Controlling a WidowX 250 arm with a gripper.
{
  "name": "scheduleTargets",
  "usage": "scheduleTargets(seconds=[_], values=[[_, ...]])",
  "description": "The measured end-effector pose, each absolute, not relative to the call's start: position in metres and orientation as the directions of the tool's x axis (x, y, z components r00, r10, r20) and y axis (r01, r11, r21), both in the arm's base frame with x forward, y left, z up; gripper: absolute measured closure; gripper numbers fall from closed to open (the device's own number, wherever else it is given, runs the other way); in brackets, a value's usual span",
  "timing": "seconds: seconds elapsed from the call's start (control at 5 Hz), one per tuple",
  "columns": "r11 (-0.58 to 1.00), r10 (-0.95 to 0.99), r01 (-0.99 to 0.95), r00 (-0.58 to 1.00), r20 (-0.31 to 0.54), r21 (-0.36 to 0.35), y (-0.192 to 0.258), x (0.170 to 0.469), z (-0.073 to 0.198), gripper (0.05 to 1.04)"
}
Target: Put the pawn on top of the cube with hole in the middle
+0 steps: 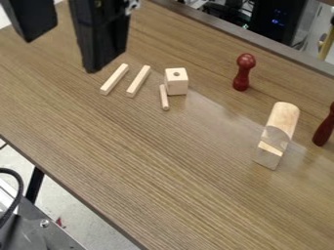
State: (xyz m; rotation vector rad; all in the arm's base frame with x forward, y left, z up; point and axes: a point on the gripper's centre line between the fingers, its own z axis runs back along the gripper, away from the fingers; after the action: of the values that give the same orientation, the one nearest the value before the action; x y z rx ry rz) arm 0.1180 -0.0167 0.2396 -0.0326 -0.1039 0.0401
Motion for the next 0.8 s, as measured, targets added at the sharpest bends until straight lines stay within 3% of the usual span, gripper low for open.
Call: scheduleTargets(seconds=[0.2,0.4,0.8], values=[[0.999,0.042,-0.039,0.995,0.089,-0.033,-0.017,0.117,0.236,0.087],[1.000,0.021,-0.020,0.996,0.090,-0.009,-0.030,0.131,0.219,0.087],[0.999,0.013,-0.009,0.992,0.122,-0.036,-0.044,0.169,0.190,0.087]])
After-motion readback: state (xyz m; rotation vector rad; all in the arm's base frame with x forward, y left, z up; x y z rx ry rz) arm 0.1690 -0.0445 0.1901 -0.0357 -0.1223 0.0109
